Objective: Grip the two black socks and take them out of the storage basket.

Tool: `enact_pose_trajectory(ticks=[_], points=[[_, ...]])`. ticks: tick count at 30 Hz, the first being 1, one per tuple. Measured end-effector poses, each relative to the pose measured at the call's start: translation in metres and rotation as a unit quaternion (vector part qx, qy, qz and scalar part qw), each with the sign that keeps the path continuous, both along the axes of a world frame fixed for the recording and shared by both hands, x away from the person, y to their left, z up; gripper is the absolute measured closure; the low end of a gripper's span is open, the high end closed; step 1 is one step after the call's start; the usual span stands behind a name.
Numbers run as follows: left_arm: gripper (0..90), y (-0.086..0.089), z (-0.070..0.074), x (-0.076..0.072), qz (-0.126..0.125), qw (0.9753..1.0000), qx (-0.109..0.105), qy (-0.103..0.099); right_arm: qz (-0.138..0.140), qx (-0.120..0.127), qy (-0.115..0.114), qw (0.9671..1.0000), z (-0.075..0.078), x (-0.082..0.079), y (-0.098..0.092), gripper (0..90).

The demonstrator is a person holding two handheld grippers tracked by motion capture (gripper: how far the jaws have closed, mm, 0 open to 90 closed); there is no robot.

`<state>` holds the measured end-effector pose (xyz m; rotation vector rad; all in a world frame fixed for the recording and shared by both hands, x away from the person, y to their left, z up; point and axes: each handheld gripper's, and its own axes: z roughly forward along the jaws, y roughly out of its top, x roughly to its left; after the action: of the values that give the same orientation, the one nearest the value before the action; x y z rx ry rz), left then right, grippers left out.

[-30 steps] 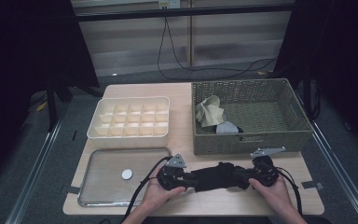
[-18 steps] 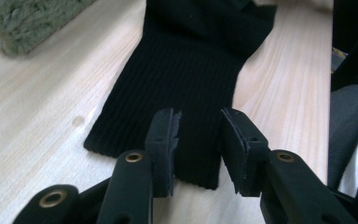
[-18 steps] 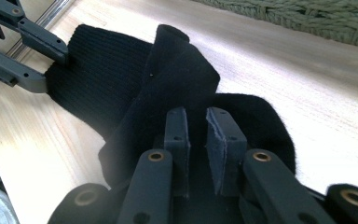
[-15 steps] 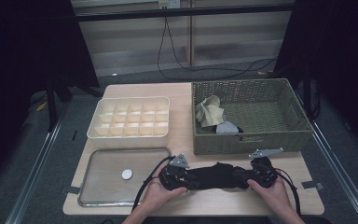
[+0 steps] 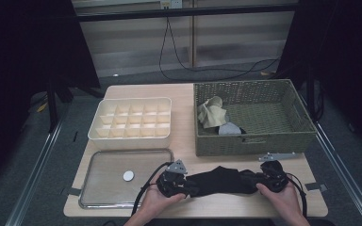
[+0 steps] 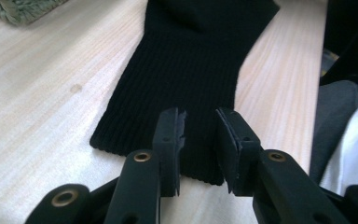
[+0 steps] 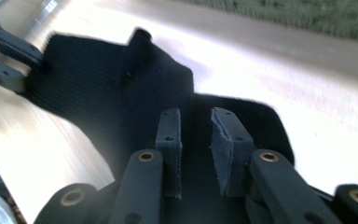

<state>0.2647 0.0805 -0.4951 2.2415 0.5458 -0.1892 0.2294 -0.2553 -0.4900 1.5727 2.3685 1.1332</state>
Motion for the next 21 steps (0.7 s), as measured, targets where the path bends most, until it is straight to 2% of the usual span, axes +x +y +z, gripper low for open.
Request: enact_pose_trajectory(ticks=[1, 2, 5, 7, 8, 10, 13, 14, 15, 16, 19, 21], points=[[69.6, 0.002, 0.000, 0.000, 0.002, 1.0000, -0.007, -0.002, 0.002, 0.006, -0.007, 1.0000, 0.002, 0.000, 0.000, 73.1], [68.8, 0.004, 0.002, 0.001, 0.002, 1.0000, -0.003, -0.004, 0.003, 0.008, -0.017, 0.9998, 0.004, 0.000, -0.001, 72.8], [66.8, 0.014, 0.009, 0.003, 0.011, 0.9996, -0.026, -0.001, 0.003, 0.028, -0.032, 0.9991, 0.012, -0.002, -0.003, 73.0], [66.1, 0.023, 0.014, 0.004, 0.023, 0.9992, -0.032, -0.006, 0.004, 0.017, -0.038, 0.9991, 0.015, -0.003, 0.000, 72.3], [65.9, 0.028, 0.015, 0.005, 0.030, 0.9989, -0.033, -0.010, 0.006, 0.022, -0.040, 0.9989, 0.016, -0.004, 0.002, 72.0], [65.5, 0.039, 0.017, 0.009, 0.038, 0.9986, -0.033, -0.012, 0.016, 0.040, -0.038, 0.9984, 0.019, -0.004, 0.008, 70.8], [65.5, 0.054, 0.019, 0.015, 0.059, 0.9974, -0.038, -0.013, 0.042, 0.051, -0.032, 0.9973, 0.022, -0.003, 0.024, 67.0], [65.5, 0.059, 0.020, 0.017, 0.064, 0.9970, -0.040, -0.016, 0.054, 0.050, -0.032, 0.9968, 0.022, -0.002, 0.029, 65.9], [65.5, 0.059, 0.020, 0.017, 0.064, 0.9970, -0.040, -0.016, 0.054, 0.050, -0.032, 0.9968, 0.022, -0.002, 0.029, 65.9], [65.5, 0.064, 0.022, 0.019, 0.071, 0.9962, -0.046, -0.018, 0.073, 0.054, -0.028, 0.9955, 0.023, 0.003, 0.044, 63.5], [64.7, 0.072, 0.023, 0.022, 0.083, 0.9951, -0.050, -0.019, 0.089, 0.045, -0.023, 0.9947, 0.024, 0.009, 0.058, 58.0], [63.9, 0.074, 0.022, 0.023, 0.090, 0.9944, -0.054, -0.017, 0.094, 0.050, -0.020, 0.9941, 0.026, 0.013, 0.069, 56.6]])
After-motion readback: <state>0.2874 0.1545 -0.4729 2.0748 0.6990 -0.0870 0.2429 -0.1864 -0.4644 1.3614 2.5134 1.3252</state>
